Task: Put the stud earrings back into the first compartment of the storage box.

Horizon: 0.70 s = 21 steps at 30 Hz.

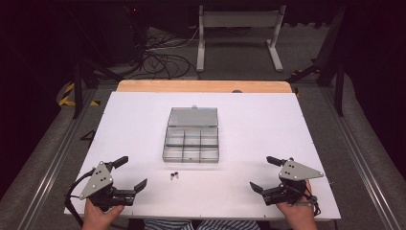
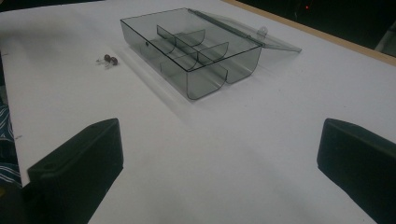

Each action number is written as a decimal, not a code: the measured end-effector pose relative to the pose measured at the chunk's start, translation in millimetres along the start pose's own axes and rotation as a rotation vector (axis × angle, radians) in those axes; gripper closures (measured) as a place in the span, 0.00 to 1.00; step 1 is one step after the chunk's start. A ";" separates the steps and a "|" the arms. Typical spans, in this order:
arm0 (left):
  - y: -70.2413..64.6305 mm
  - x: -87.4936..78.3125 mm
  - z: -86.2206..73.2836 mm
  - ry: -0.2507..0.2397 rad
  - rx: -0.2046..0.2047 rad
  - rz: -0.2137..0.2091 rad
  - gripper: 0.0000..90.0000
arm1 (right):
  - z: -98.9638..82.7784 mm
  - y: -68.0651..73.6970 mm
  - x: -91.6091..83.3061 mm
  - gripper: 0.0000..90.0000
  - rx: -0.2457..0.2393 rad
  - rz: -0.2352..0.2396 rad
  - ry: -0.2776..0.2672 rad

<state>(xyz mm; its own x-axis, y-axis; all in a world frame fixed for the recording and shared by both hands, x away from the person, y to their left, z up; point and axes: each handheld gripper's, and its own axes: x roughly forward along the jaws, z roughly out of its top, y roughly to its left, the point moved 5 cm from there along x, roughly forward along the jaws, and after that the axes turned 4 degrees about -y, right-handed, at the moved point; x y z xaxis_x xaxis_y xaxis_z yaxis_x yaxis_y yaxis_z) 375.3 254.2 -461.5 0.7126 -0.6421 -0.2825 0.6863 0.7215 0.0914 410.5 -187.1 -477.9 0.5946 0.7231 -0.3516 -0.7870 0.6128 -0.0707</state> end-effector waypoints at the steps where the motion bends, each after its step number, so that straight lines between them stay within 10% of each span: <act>1: 0.0 0.0 0.0 0.000 0.000 0.000 0.08 | -0.3 -0.2 0.0 0.01 -0.002 -0.001 0.003; 21: -2.8 -2.1 8.7 0.035 0.001 -0.019 0.12 | -0.9 0.8 2.1 0.02 0.014 0.010 0.007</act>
<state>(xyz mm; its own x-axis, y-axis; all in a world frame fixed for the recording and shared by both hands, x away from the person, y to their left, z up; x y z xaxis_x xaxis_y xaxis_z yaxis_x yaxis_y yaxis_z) 373.2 251.2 -452.8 0.6942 -0.6459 -0.3176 0.6997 0.7091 0.0870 411.0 -185.4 -479.6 0.5856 0.7270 -0.3584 -0.7904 0.6102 -0.0539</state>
